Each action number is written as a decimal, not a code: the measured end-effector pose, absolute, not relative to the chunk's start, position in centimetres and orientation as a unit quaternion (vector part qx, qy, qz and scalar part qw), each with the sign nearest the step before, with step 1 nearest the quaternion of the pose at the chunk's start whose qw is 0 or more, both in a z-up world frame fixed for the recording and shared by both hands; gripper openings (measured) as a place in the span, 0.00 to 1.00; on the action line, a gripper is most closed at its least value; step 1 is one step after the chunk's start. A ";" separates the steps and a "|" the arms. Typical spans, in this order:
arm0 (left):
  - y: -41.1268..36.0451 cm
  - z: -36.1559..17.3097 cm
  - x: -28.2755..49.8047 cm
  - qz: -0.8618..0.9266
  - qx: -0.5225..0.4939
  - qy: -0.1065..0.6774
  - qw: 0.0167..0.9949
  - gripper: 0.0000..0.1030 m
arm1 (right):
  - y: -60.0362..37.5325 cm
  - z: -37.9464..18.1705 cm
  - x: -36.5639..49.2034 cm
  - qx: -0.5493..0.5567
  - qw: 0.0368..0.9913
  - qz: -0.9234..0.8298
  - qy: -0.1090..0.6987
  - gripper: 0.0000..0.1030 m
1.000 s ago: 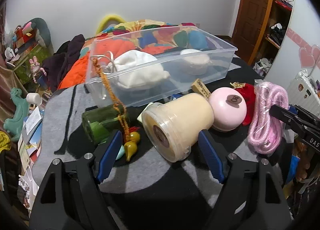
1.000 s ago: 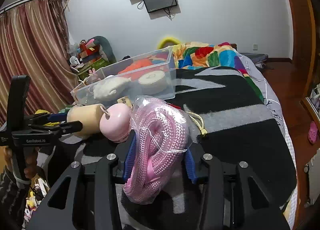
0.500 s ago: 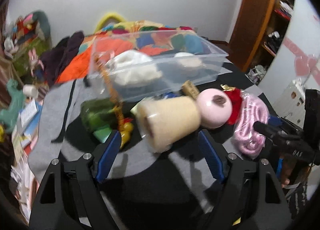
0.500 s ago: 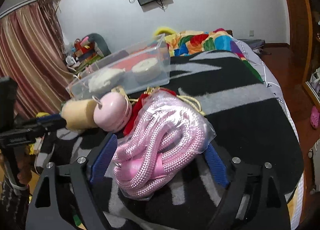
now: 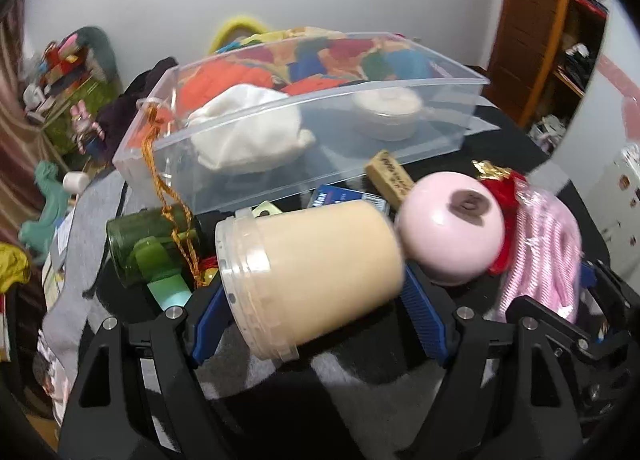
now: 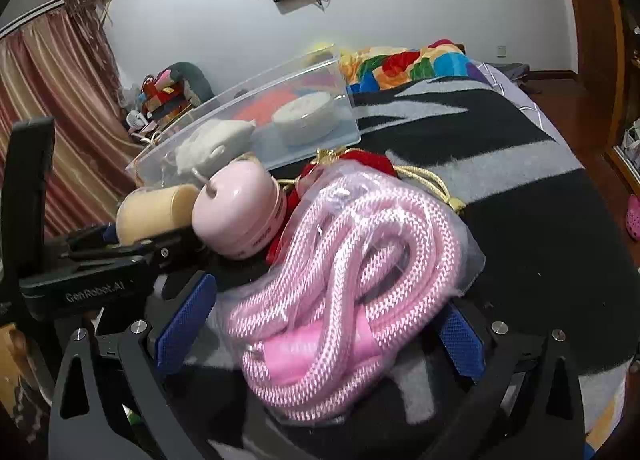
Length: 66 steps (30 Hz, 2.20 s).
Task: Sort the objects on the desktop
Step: 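Lift the cream jar with the left gripper while the right lifts the pink rope, then lower the cream jar and pink rope into the clear box and release both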
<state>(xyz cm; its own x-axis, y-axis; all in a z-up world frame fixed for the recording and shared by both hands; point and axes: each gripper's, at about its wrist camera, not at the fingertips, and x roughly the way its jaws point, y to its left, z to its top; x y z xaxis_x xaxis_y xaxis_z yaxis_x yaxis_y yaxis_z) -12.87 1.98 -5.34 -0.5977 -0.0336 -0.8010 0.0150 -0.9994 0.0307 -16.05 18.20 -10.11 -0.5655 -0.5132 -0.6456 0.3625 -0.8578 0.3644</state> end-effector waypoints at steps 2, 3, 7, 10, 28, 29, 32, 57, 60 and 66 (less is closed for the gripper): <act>1.4 -5.6 -13.0 -0.897 0.442 0.010 0.019 0.78 | 17.7 -10.2 -15.8 0.385 0.242 -0.888 -0.072 0.94; 1.2 -5.7 -13.0 -0.897 0.441 0.020 0.019 0.78 | 17.6 -10.3 -15.6 0.379 0.239 -0.892 -0.060 0.87; 1.2 -5.4 -12.0 -0.909 0.415 0.036 0.023 0.70 | 18.0 -10.0 -15.0 0.362 0.247 -0.898 -0.047 0.72; 2.0 -4.9 -10.7 -0.921 0.389 0.006 0.030 0.64 | 18.6 -9.4 -14.9 0.352 0.261 -0.897 -0.049 0.57; -2.3 -0.8 -6.8 -0.937 0.341 0.075 0.020 0.63 | 21.4 -5.3 -14.8 0.314 0.279 -0.904 -0.080 0.50; -2.6 -0.5 -6.7 -0.938 0.339 0.076 0.019 0.63 | 21.5 -5.1 -15.0 0.311 0.278 -0.905 -0.081 0.50; -3.2 0.5 -6.5 -0.941 0.329 0.077 0.019 0.64 | 21.5 -4.1 -15.7 0.305 0.281 -0.907 -0.079 0.50; -8.0 4.4 -17.0 -0.934 0.321 0.153 -0.019 0.63 | 12.4 0.9 -25.8 0.268 0.308 -0.913 -0.012 0.50; -7.9 3.2 -18.8 -0.929 0.336 0.153 -0.021 0.63 | 11.3 0.3 -26.7 0.271 0.304 -0.913 -0.001 0.50; -6.5 1.0 -20.7 -0.927 0.353 0.128 -0.026 0.63 | 8.9 -1.2 -28.4 0.286 0.299 -0.910 0.027 0.50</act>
